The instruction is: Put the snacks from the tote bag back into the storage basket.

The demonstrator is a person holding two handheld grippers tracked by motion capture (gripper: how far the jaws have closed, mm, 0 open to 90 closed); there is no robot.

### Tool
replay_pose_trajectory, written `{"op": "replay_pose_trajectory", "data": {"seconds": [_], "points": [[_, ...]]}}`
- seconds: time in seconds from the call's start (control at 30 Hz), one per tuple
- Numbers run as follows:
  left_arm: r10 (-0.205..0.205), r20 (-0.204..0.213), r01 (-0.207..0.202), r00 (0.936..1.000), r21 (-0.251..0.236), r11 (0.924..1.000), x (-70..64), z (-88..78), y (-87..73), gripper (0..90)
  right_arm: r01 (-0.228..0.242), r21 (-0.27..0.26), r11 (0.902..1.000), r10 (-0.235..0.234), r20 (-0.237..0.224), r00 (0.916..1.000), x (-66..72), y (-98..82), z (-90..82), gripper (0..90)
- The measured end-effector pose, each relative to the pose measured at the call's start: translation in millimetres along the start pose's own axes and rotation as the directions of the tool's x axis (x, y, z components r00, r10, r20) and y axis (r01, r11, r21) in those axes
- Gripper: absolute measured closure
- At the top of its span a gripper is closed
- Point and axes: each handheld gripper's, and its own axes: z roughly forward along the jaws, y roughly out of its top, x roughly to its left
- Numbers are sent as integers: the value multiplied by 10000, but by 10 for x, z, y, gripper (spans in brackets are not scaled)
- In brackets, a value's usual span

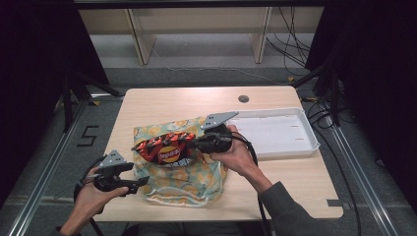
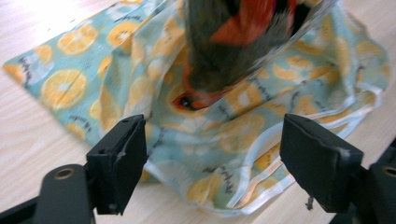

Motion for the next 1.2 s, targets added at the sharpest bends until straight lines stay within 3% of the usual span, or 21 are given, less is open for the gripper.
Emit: {"op": "replay_pose_trajectory", "data": {"seconds": [0.2, 0.23, 0.3, 0.33, 0.43, 0.5, 0.57, 0.63, 0.67, 0.7, 0.77, 0.8, 0.83, 0.93, 1.0, 1.03, 1.07, 1.17, 1.2], "points": [[136, -208, -130, 9997, 287, 9995, -7, 6, -100, 202, 77, -282, 9996, -80, -119, 9999, 57, 107, 47, 900], [234, -324, -221, 9992, 391, 9990, -3, 6, -113, 203, 420, -204, 9989, -424, -197, 9989, 44, 139, 37, 900], [153, -407, -129, 9991, 572, 9983, -1, 7, -140, 204, 372, -330, 9988, -380, -219, 9990, 65, 190, 26, 900], [310, -400, -283, 9987, 665, 9974, 15, 1, -148, 205, 345, -416, 9985, -353, -197, 9992, 81, 211, 25, 900], [252, -533, -220, 9983, 592, 9980, 24, -3, -189, 211, 400, -510, 9979, -416, -308, 9987, 99, 269, -10, 900], [263, -545, -217, 9982, 828, 9963, 32, -18, -206, 213, 73, -480, 9988, -96, -473, 9988, 125, 296, -50, 900], [302, -659, -256, 9974, 699, 9972, 28, -10, -236, 215, 276, -663, 9974, -309, -502, 9983, 137, 327, -88, 900], [349, -638, -282, 9974, 1027, 9943, 33, -26, -243, 220, 194, -725, 9972, -237, -588, 9980, 158, 359, -135, 900], [304, -653, -237, 9974, 1003, 9947, 32, -25, -252, 220, 322, -848, 9959, -365, -502, 9981, 163, 379, -164, 900], [340, -653, -278, 9973, 933, 9952, 37, -22, -262, 220, 167, -917, 9956, -222, -601, 9979, 177, 393, -182, 900], [204, -573, -150, 9981, 941, 9954, 39, -15, -276, 223, 484, -1102, 9927, -547, -552, 9970, 178, 431, -236, 900], [218, -577, -158, 9981, 1020, 9947, 41, -19, -277, 223, 300, -1029, 9942, -365, -625, 9974, 192, 446, -267, 900], [137, -696, -73, 9975, 921, 9957, 39, -11, -282, 223, 432, -1217, 9916, -498, -518, 9974, 189, 457, -288, 900], [-109, -791, 156, 9968, 590, 9981, 25, 12, -299, 224, 238, -1221, 9922, -295, -453, 9985, 197, 479, -368, 900], [-57, -826, 118, 9966, 730, 9973, 18, 5, -300, 224, 419, -1211, 9918, -464, -343, 9983, 176, 492, -420, 900], [230, -763, -158, 9968, 937, 9955, 31, -10, -297, 225, 456, -1237, 9913, -493, -271, 9984, 170, 493, -438, 900], [319, -710, -259, 9970, 846, 9961, 37, -3, -299, 225, 450, -1206, 9917, -478, -204, 9986, 167, 494, -459, 900], [439, -690, -370, 9967, 985, 9945, 50, -10, -305, 225, 484, -1242, 9911, -491, -29, 9988, 141, 496, -524, 900], [278, -712, -218, 9971, 838, 9962, 52, 7, -322, 225, 388, -1228, 9917, -393, -12, 9992, 138, 496, -553, 900]]}}
